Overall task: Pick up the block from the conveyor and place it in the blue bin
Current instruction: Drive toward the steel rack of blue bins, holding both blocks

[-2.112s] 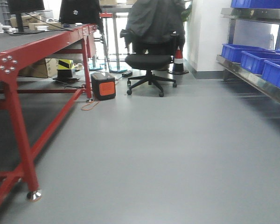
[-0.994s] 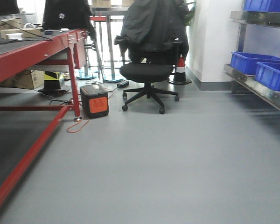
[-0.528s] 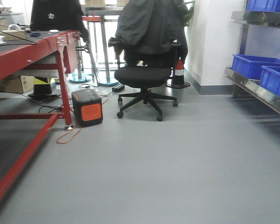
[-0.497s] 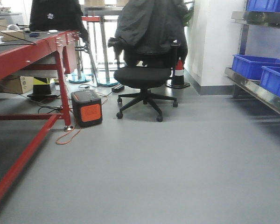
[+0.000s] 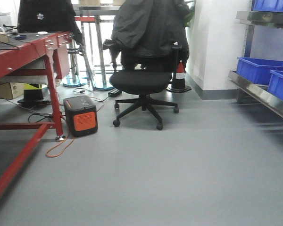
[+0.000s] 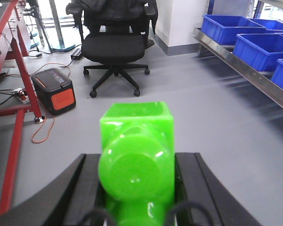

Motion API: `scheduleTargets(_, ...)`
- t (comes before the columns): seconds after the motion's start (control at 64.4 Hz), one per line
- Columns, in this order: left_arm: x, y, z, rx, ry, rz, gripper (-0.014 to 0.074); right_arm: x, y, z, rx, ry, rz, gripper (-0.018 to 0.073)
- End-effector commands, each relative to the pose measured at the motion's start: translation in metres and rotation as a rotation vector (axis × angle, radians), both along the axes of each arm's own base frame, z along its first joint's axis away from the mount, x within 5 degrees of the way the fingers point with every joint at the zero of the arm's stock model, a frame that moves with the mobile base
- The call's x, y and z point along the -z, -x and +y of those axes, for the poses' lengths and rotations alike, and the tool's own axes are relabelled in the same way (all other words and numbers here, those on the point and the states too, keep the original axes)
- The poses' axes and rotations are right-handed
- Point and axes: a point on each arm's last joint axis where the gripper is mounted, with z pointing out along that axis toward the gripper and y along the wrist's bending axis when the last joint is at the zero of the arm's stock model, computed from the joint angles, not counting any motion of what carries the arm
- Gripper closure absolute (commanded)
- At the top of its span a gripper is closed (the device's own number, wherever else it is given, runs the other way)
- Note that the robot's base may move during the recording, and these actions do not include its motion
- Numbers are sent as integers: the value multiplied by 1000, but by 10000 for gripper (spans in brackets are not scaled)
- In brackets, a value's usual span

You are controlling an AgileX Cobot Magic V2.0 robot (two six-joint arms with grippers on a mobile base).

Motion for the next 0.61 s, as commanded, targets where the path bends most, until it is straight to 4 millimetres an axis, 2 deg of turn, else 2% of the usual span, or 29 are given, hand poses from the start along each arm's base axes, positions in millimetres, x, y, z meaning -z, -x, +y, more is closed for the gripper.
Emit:
scheduleTargets(0.0, -4, 1, -1, 7, 14, -28, 707, -4, 1, -1, 8, 6, -35, 722)
scheduleTargets(0.59, -4, 1, -1, 7, 14, -28, 707, -4, 1, -1, 8, 6, -35, 722)
